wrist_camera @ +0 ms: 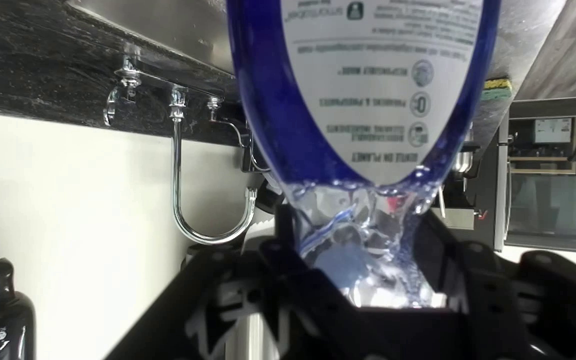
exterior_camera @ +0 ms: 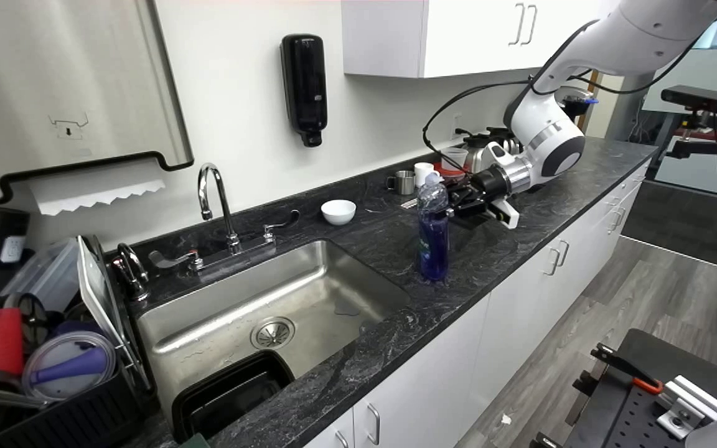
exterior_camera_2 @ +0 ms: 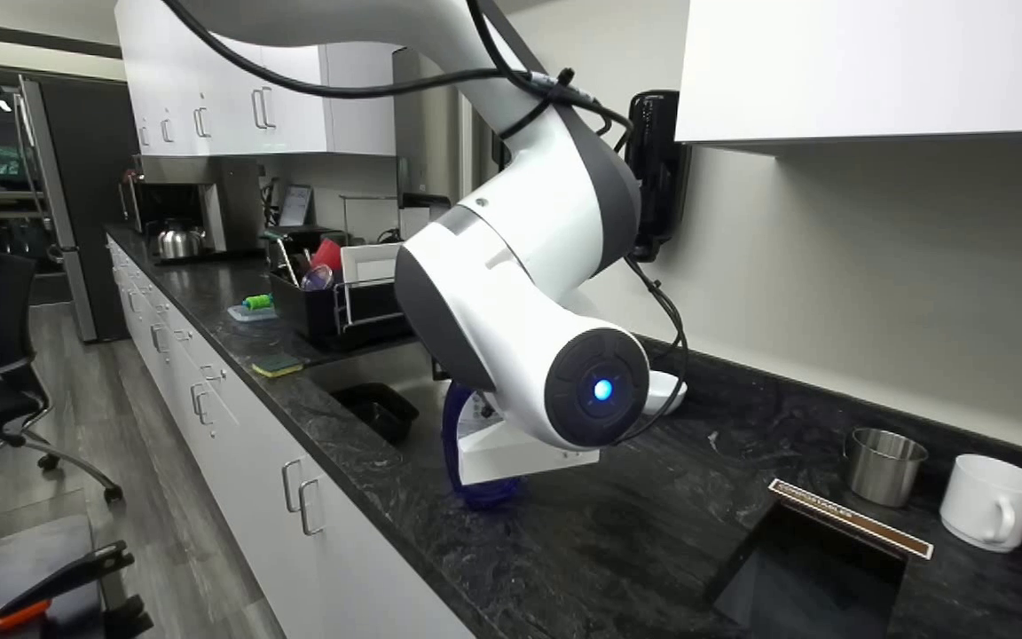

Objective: Pour some of the soap in the sink

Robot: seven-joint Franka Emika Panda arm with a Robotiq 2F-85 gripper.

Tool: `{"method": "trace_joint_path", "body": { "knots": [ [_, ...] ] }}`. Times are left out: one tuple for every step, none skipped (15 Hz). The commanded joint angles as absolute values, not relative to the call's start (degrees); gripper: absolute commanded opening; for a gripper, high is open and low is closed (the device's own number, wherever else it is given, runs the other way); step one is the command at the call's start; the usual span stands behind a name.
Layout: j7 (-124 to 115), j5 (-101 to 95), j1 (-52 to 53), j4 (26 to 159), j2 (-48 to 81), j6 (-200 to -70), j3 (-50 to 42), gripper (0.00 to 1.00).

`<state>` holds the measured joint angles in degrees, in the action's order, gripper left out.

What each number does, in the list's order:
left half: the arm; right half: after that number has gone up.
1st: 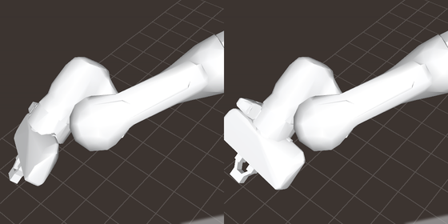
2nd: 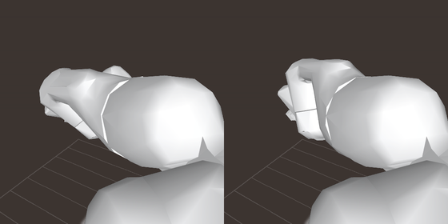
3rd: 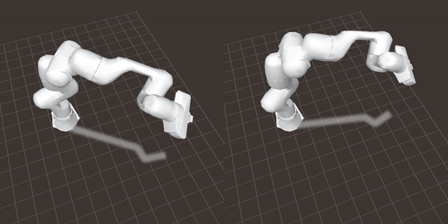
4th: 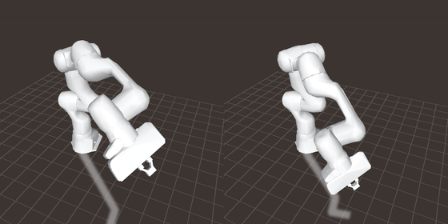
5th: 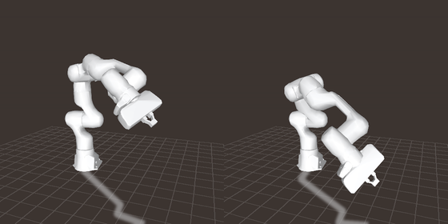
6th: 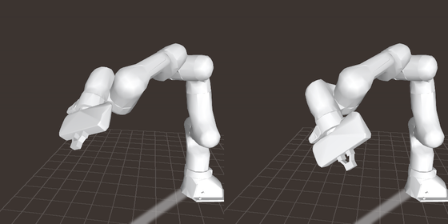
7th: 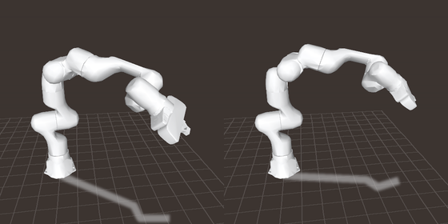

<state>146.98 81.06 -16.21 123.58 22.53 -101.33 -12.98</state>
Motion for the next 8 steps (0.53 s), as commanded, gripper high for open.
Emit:
{"method": "trace_joint_path", "body": {
  "knots": [
    [149.5,81.9,-17.5,122.3,23.7,-96.5,-13.1,0.34],
    [149.9,82.0,-17.6,122.2,24.1,-96.2,-13.1,0.34],
    [150.1,81.9,-17.7,121.9,24.6,-95.8,-13.1,0.34],
    [150.2,81.9,-17.8,121.6,25.0,-95.4,-13.1,0.34],
    [150.2,81.9,-17.9,121.3,25.5,-94.9,-13.1,0.34],
    [150.0,81.9,-18.0,121.0,25.9,-94.6,-13.1,0.34],
    [149.7,82.0,-18.1,120.4,26.4,-94.1,-13.1,0.34],
    [149.7,82.1,-18.3,120.1,26.8,-93.6,-13.1,0.34]
  ]
}}
